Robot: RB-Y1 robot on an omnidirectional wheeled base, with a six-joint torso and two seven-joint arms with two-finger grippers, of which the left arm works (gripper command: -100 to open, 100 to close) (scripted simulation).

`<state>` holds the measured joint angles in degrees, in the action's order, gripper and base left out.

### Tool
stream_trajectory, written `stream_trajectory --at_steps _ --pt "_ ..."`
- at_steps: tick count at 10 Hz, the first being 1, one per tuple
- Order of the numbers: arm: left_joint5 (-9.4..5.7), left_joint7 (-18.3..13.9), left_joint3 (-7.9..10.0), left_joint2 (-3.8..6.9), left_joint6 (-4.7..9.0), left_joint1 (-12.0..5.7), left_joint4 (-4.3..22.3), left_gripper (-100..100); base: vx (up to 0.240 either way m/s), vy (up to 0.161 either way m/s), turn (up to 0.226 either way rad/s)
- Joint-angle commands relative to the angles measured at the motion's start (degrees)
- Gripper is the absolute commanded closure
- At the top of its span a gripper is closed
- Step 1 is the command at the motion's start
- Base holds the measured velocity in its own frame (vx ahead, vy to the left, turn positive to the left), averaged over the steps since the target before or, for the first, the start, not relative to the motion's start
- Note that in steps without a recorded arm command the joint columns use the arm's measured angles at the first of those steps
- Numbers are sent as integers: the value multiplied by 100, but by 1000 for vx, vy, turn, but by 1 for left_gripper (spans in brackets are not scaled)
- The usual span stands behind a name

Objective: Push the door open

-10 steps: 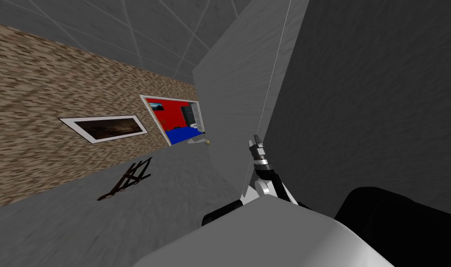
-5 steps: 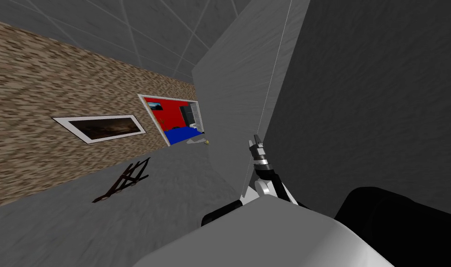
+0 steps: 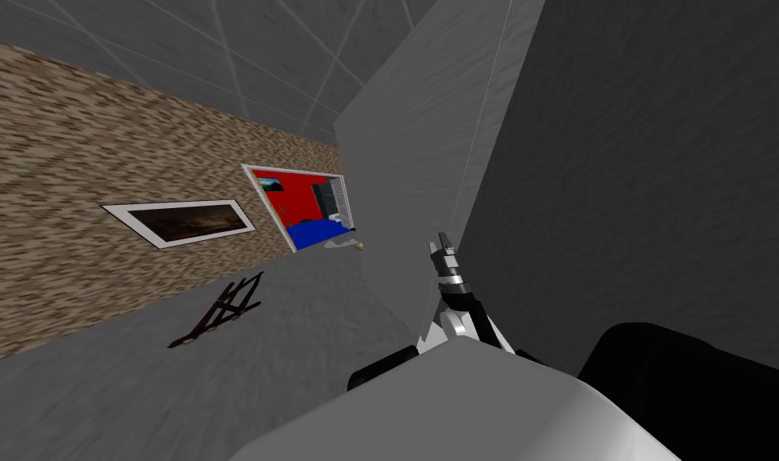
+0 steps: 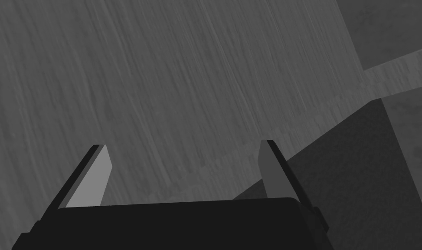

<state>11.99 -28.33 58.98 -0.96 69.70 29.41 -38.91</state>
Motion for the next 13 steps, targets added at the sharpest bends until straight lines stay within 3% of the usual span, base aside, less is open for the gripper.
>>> stream_trajectory --at_steps 1,2,4,6,9,13 --pt "-80 16 87 134 0 15 7 100 2 168 25" --pt "-150 46 135 184 -64 -4 4 100 31 202 70" --pt "-150 46 135 184 -64 -4 4 100 64 128 11" --pt "-292 107 234 259 -195 -42 -2 100 118 151 121" --pt "-292 107 234 259 -195 -42 -2 100 42 55 -1" --pt "-559 223 419 319 -443 -115 -12 100 150 130 96"
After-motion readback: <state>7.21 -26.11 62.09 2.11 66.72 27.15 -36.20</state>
